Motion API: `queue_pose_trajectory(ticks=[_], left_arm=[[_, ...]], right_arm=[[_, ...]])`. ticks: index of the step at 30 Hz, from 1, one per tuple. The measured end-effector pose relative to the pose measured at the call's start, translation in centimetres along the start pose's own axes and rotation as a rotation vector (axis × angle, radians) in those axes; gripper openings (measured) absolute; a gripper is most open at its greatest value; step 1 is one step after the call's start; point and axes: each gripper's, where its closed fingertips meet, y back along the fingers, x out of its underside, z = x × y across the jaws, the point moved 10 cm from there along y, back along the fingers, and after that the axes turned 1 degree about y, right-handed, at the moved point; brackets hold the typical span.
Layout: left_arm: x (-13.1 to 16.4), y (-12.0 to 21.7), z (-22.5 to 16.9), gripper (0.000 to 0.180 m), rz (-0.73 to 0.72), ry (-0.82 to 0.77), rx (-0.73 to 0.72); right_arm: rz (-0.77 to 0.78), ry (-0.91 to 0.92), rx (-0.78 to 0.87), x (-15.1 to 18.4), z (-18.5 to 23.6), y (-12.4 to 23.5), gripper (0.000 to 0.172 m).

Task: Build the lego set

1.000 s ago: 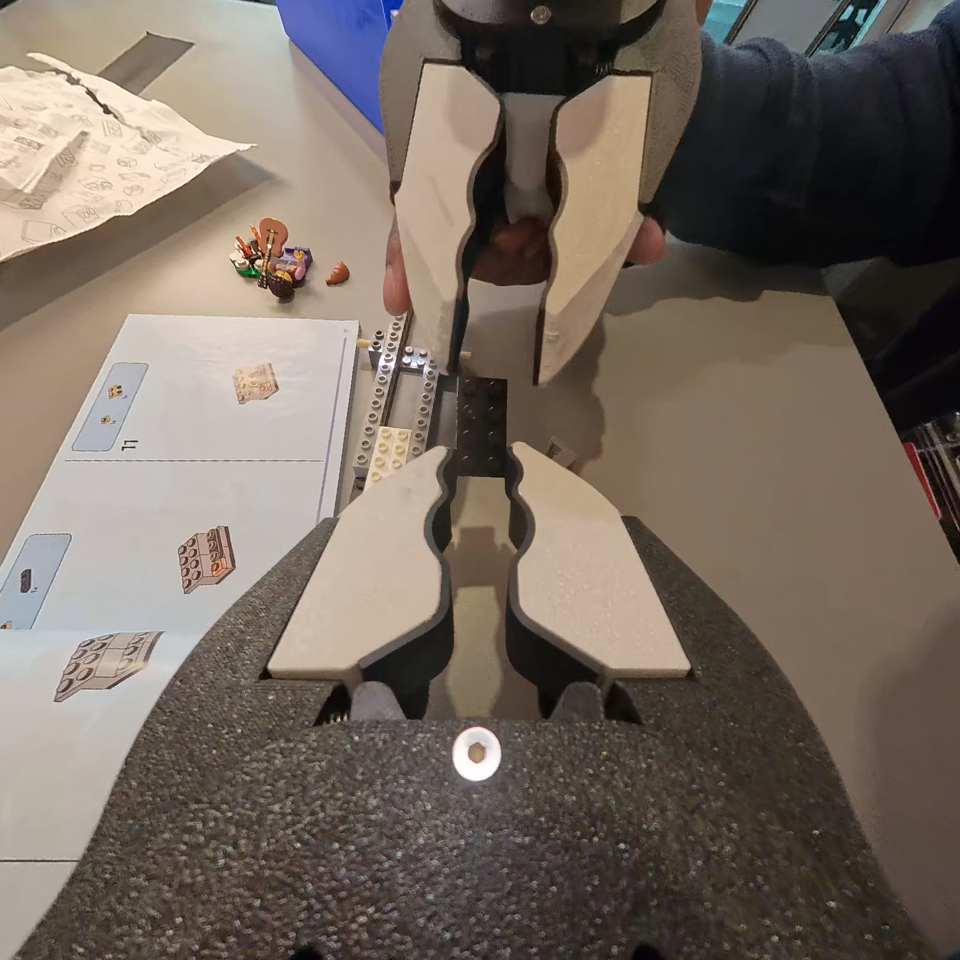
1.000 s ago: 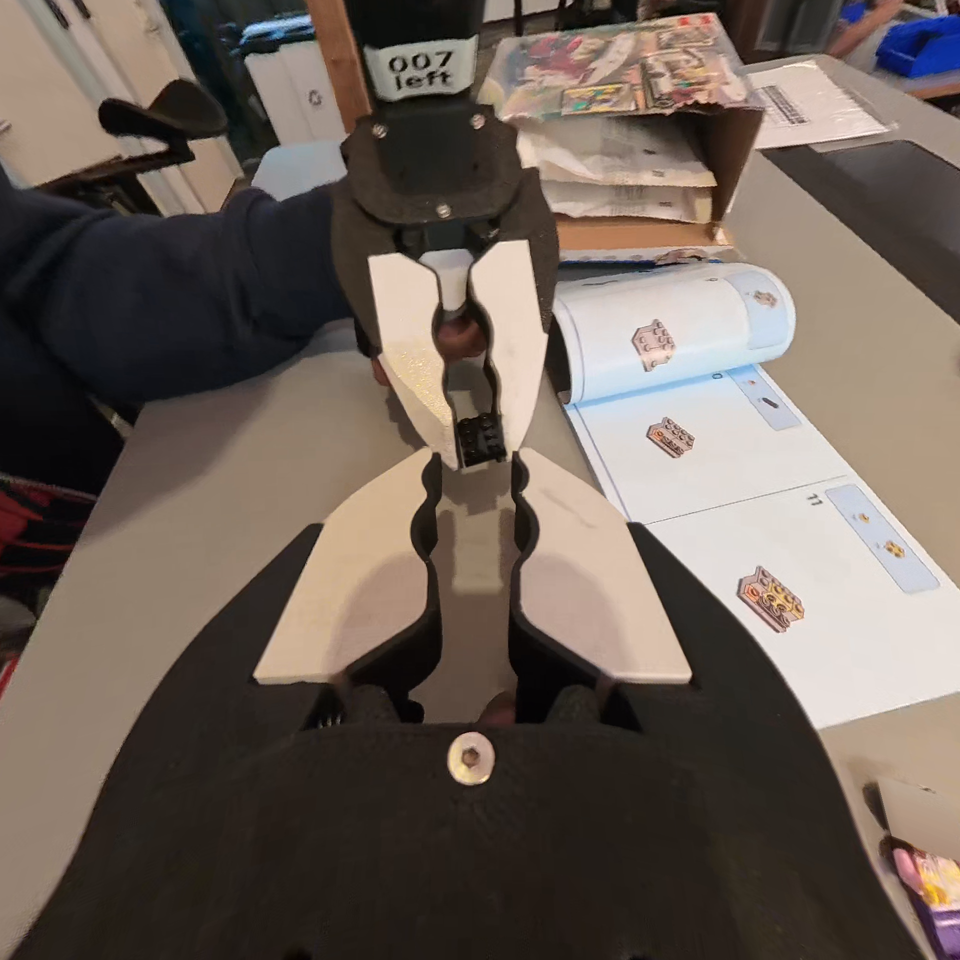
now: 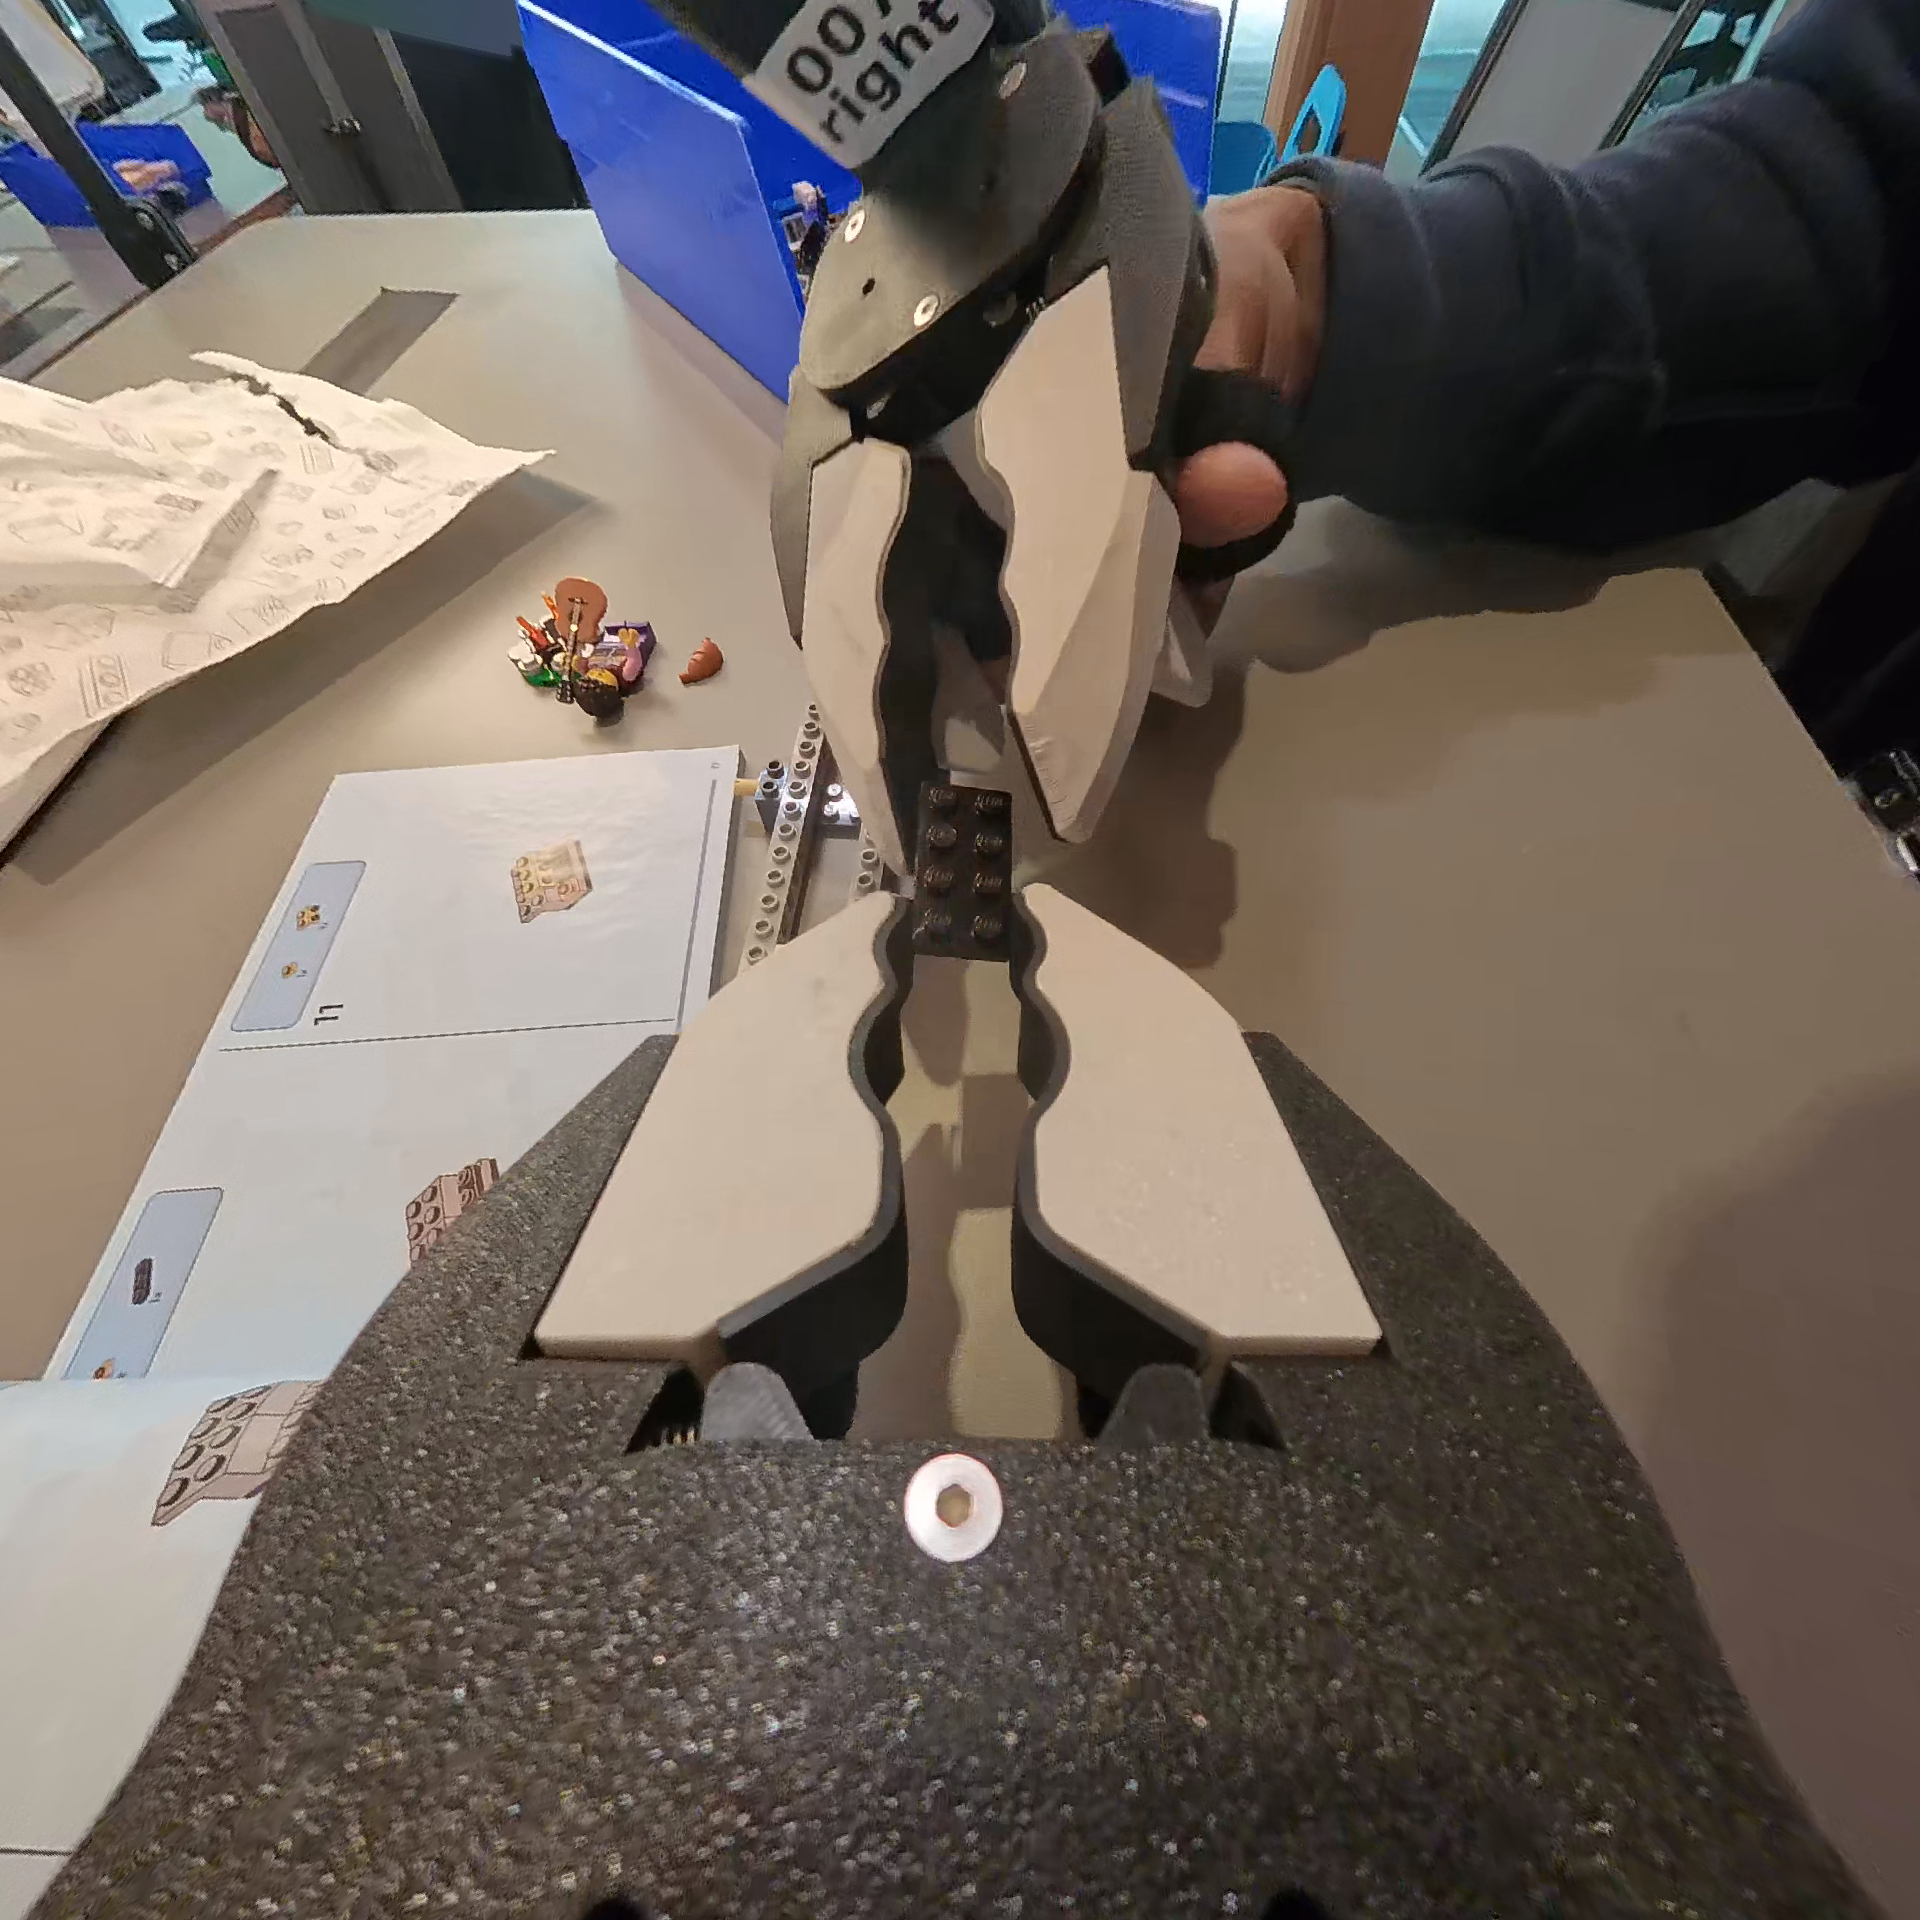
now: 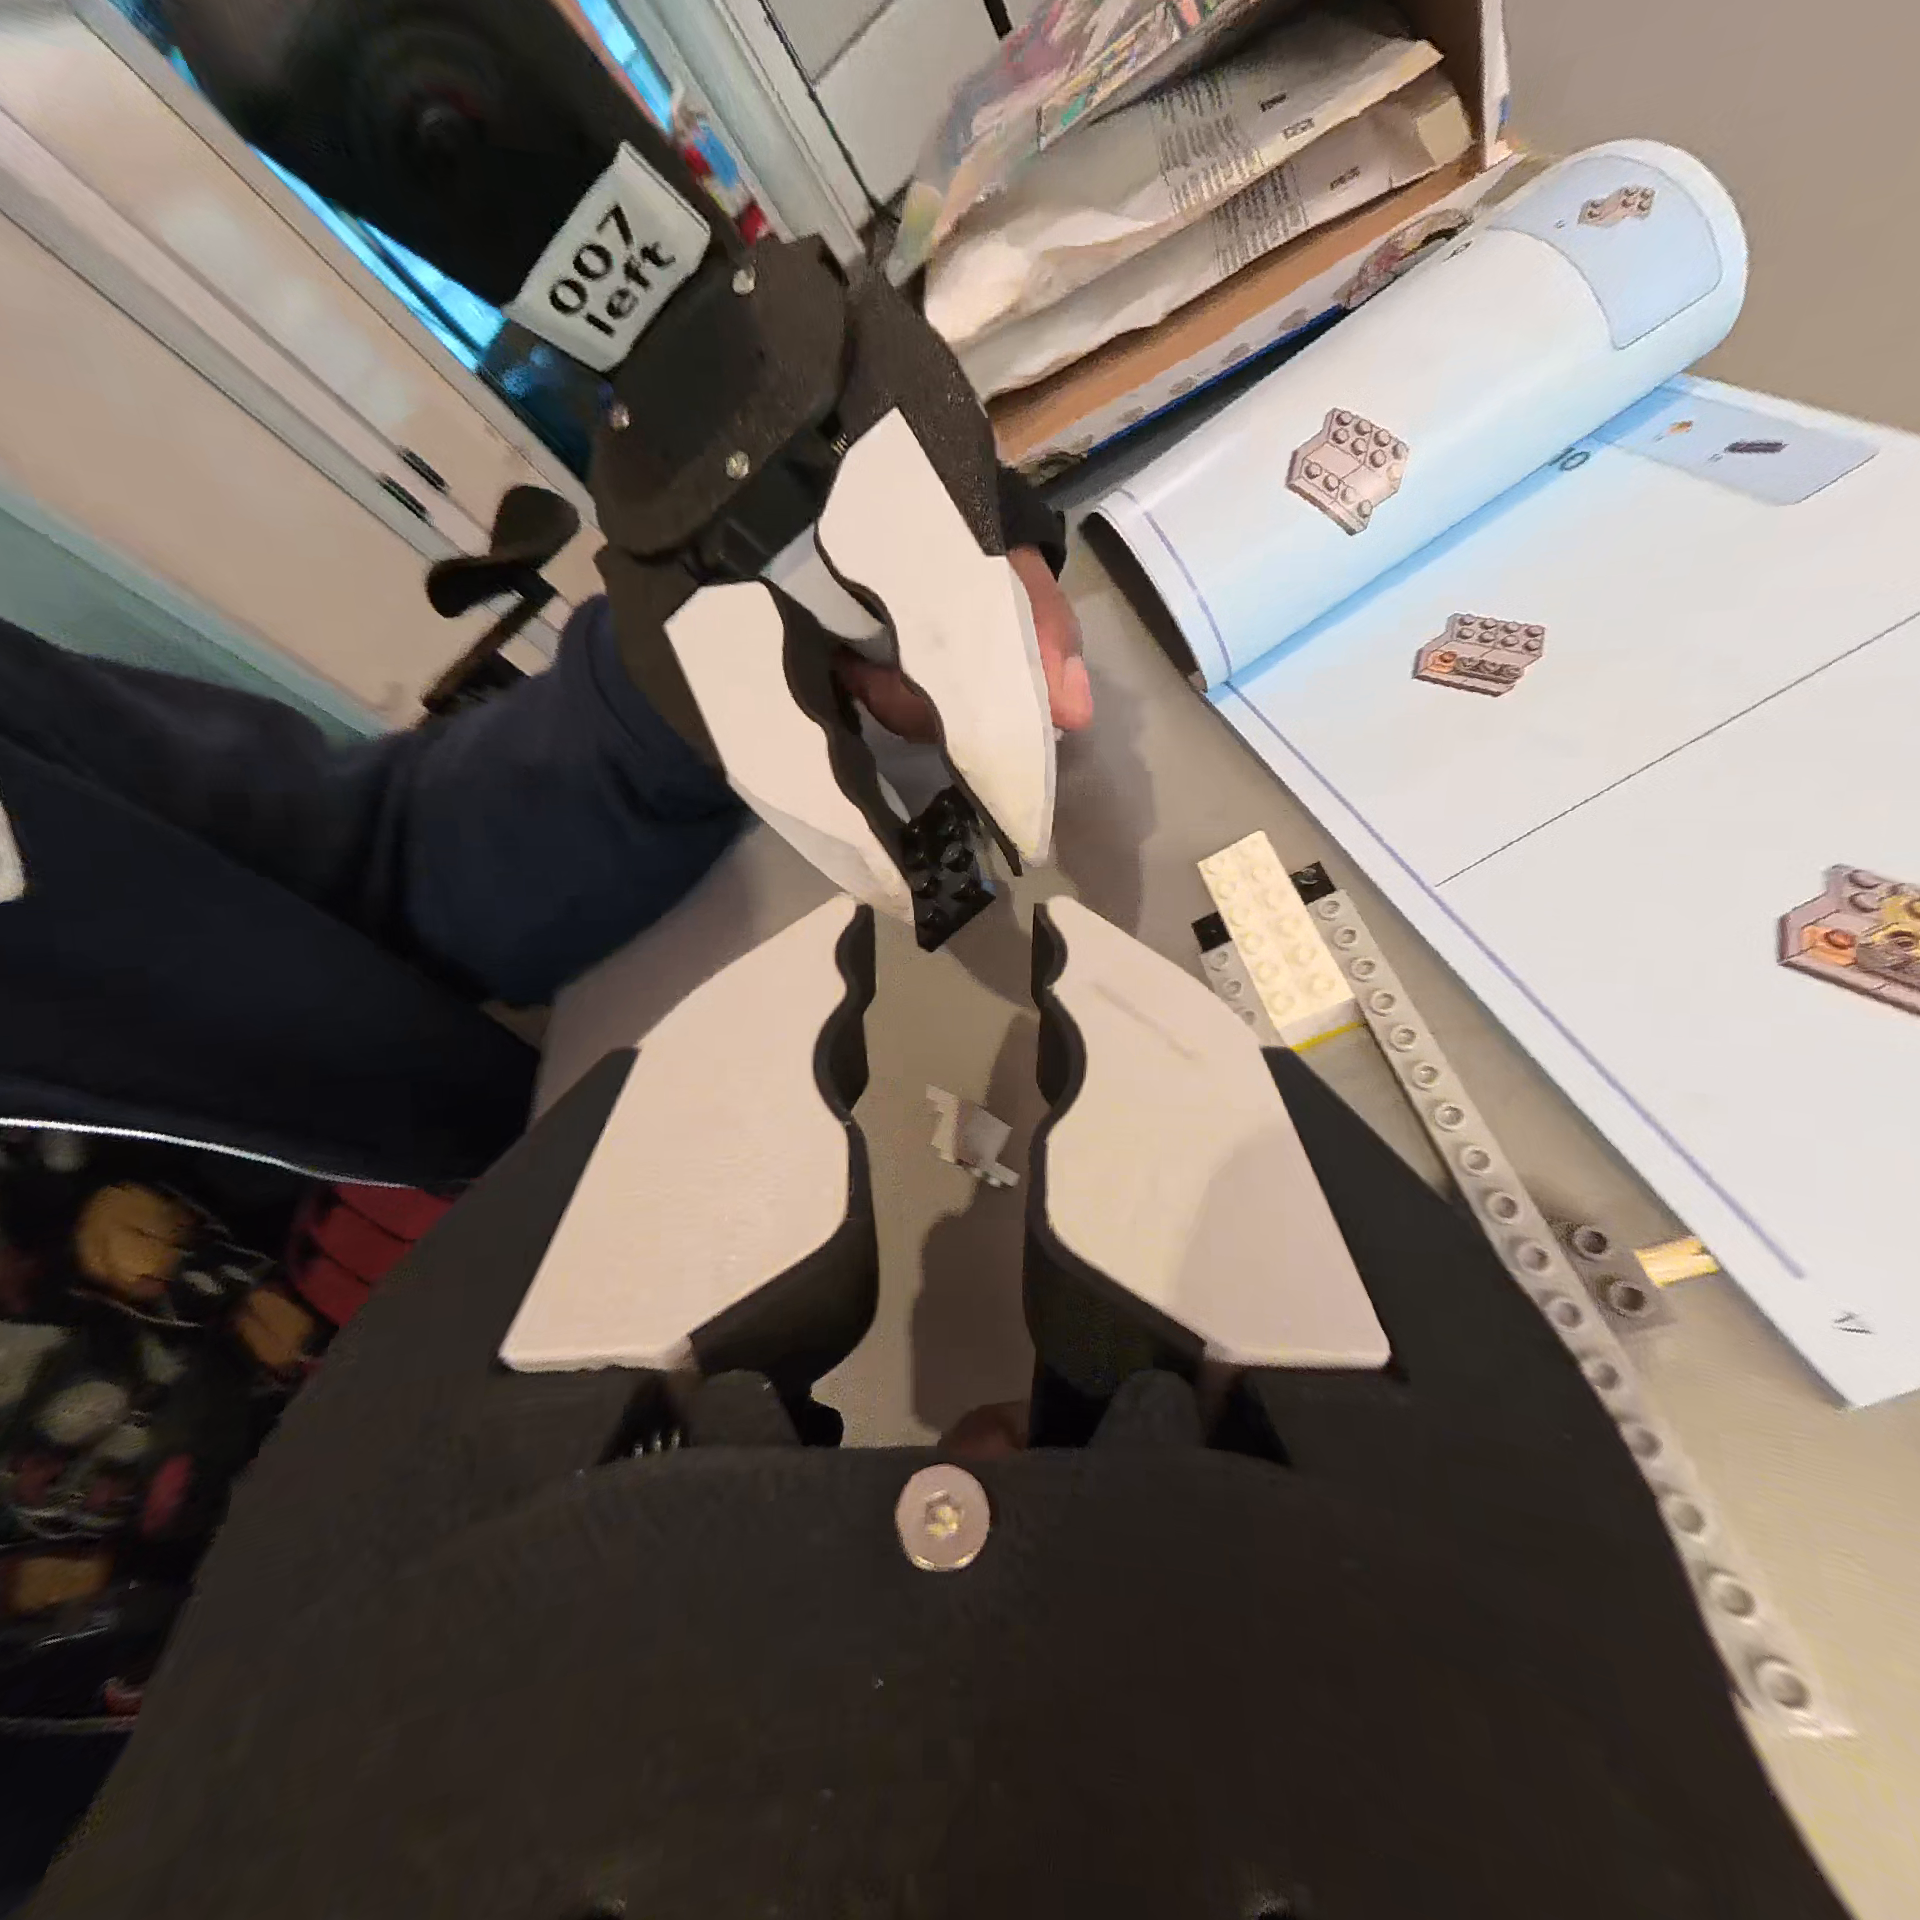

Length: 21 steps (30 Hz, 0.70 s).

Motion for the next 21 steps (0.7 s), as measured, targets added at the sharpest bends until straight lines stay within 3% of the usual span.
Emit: queue_pose_trajectory(ticks=[3, 6, 8, 11, 17, 21], left_arm=[[-0.1, 0.0, 0.0, 0.017, -0.021, -0.003, 0.004], [-0.1, -0.1, -0.1, 0.017, -0.028, -0.002, 0.016], [-0.1, -0.1, 0.0, 0.017, -0.042, 0.016, 0.016], [-0.1, 0.1, 0.5, 0.017, -0.080, 0.139, 0.047], [-0.6, 0.9, 1.6, 0.021, -0.310, 0.384, 0.164], [-0.5, 0.6, 1.7, 0.016, -0.325, 0.422, 0.192]], right_arm=[[-0.029, -0.087, -0.052, 0.0, -0.1, -0.1, 0.027], [-0.086, -0.154, -0.115, 0.0, -0.5, -0.3, 0.012], [-0.092, -0.152, -0.124, 0.0, -0.7, -0.3, 0.011], [-0.152, -0.104, -0.118, -0.4, -0.7, 0.3, 0.005], [-0.224, 0.004, -0.107, -0.9, 0.0, 1.0, 0.005], [-0.241, 0.019, -0.101, -1.0, 0.1, 0.7, 0.005]])
